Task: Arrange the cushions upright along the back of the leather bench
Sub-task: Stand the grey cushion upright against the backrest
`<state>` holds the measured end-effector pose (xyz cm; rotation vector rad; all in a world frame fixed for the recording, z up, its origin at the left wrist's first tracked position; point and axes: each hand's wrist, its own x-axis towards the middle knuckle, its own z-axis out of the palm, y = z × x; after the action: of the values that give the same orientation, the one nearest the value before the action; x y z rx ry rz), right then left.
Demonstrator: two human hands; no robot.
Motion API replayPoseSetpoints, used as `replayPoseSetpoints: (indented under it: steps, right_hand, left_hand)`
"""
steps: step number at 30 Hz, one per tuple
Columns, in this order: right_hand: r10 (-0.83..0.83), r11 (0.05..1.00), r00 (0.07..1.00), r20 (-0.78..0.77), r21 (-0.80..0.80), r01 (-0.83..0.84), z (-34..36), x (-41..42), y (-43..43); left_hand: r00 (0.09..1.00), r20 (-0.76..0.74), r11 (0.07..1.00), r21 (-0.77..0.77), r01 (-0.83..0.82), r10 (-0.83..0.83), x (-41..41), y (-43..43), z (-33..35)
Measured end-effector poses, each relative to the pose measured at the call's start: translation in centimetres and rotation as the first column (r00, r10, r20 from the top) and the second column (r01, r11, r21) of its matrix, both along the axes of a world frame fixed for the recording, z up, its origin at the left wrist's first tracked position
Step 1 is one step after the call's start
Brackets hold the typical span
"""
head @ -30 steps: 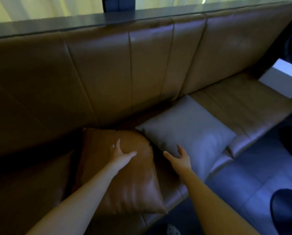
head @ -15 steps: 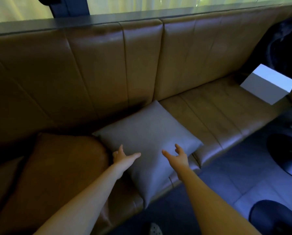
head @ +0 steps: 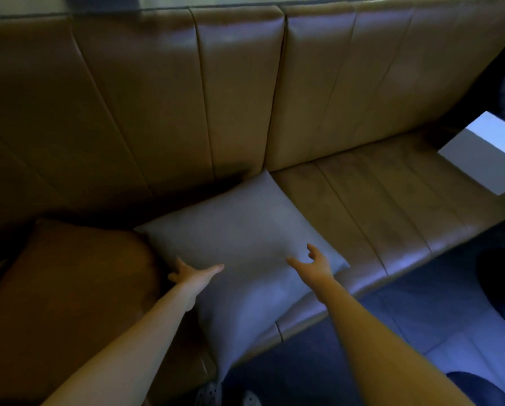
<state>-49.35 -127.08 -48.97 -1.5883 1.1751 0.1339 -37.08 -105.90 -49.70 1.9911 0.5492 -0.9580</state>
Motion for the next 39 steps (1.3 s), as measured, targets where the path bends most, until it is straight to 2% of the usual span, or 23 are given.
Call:
replayPoseSetpoints:
  steps: [5,11,17,20,23,26,33,39]
  right_hand:
    - [0.088,0.995,0.994,-0.057,-0.047,-0.091,-2.7,2.4,-4.3]
    - [0.244,0.970,0.959,-0.140,0.031,-0.242,-5.2,5.2,-10.2]
    - [0.265,0.949,0.956,-0.126,0.212,-0.235,-8.1,6.1,-13.8]
    - [0.312,0.944,0.930,-0.194,0.178,-0.279,-9.9,6.1,-13.9]
    - [0.273,0.956,0.944,-0.185,0.166,-0.244,-10.9,6.1,-14.6]
    - [0.236,0.962,0.960,-0.150,0.175,-0.209,-10.6,6.1,-15.9]
    - [0.168,0.984,0.979,-0.115,0.080,-0.160,-8.0,5.9,-18.8]
    - [0.208,0.977,0.971,-0.117,0.060,-0.202,-8.6,6.2,-18.7]
  left_hand:
    - [0.989,-0.039,0.989,-0.005,-0.145,0.144,1.0,-0.3,-1.5]
    - [0.957,-0.076,0.959,-0.033,-0.283,0.279,1.0,-0.4,-3.5]
    - [0.943,-0.073,0.941,-0.073,-0.329,0.324,1.4,-0.4,-4.6]
    - [0.935,-0.038,0.931,-0.087,-0.354,0.352,1.3,-0.8,-4.3]
    - [0.923,-0.008,0.915,-0.123,-0.383,0.385,1.2,-1.3,-3.8]
    - [0.924,0.013,0.910,-0.178,-0.374,0.382,1.4,-2.0,-3.4]
    - [0.922,0.050,0.871,-0.350,-0.344,0.385,3.1,-6.0,-3.4]
    - [0.955,0.068,0.924,-0.281,-0.260,0.289,4.0,-6.4,-5.0]
